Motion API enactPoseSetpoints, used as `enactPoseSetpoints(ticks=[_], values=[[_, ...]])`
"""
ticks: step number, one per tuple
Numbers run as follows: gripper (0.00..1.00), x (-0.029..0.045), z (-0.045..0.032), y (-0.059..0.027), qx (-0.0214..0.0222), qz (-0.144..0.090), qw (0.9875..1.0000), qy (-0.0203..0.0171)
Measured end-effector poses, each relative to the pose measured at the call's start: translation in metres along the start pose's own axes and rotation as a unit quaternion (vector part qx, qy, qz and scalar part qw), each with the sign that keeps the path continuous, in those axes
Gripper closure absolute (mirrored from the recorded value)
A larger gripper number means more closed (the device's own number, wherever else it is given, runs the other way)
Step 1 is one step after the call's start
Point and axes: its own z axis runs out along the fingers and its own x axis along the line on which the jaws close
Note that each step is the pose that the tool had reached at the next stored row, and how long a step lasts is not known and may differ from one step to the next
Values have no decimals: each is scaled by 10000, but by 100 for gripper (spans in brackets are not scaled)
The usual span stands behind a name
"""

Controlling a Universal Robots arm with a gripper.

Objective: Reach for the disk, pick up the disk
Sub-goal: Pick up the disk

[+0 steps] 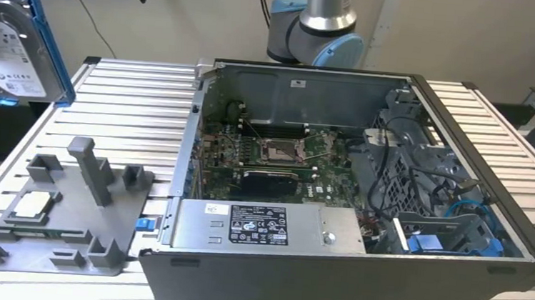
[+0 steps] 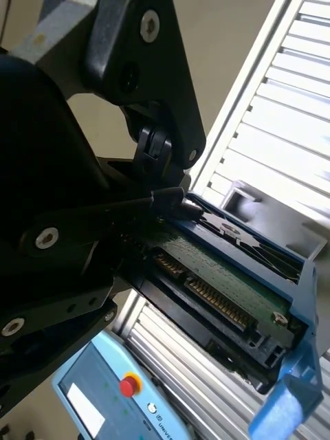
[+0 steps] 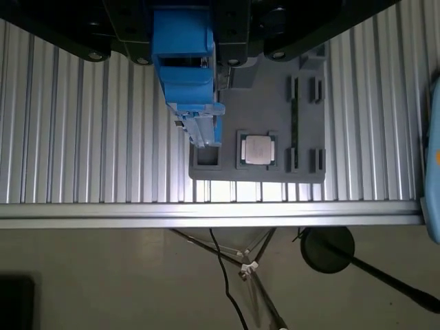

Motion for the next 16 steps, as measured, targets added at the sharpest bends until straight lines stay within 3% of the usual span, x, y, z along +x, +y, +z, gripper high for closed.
enactPoseSetpoints(ticks=[8,13,16], values=[[100,0,-28,0,-2,0,10000,1],[100,3,-200,-3,-1,0,10000,0],[100,4,-255,-4,-2,0,10000,0]])
